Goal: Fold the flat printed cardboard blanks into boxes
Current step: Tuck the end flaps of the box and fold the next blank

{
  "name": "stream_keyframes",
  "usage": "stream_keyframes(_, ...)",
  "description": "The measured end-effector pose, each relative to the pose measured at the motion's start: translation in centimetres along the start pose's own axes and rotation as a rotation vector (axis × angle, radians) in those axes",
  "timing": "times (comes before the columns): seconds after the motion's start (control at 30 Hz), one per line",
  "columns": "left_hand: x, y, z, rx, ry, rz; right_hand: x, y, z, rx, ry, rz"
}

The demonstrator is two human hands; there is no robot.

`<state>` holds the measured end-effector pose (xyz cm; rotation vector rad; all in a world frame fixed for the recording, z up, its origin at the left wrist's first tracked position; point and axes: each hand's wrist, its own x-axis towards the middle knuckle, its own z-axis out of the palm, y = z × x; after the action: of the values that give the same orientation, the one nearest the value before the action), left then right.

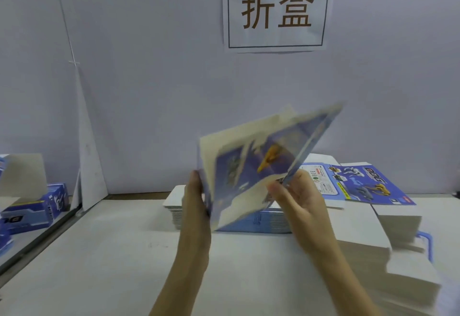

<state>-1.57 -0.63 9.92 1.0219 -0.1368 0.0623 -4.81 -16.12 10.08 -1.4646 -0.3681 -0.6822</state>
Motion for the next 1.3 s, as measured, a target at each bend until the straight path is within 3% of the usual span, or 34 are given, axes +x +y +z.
stream_keyframes(0.17, 0.0, 1.5, -0.7, 0.299, -0.097, 0.141, -0.2, -0.3, -0.3, 0.064, -0.012, 0.104)
stream_keyframes(0.3, -0.3, 1.1, -0.6, 0.326, -0.112, 0.180, -0.3, -0.3, -0.1, 0.204, 0.042, 0.220)
stream_keyframes(0.63, -0.2, 0.9, -0.6, 0.179, -0.078, 0.280, -0.2, -0.3, -0.4, 0.226, 0.086, 0.202)
stream_keyframes(0.77, -0.2, 0.8, -0.3, 0.322, -0.046, 0.424, -0.2, -0.2, -0.2, 0.146, 0.089, 0.127)
stream_keyframes(0.93, -0.2, 1.0, -0.3, 0.413, -0.191, 0.461, -0.3, -0.2, 0.4, 0.038, 0.069, 0.050)
stream_keyframes(1.03, -0.2, 1.1, -0.4, 0.551, -0.129, 0.582, -0.3, 0.1, 0.5, -0.005, 0.047, 0.053)
stream_keyframes(1.3, -0.2, 0.9, -0.5, 0.507, -0.043, 0.702, -0.1, 0.3, 0.0, 0.065, 0.019, 0.016)
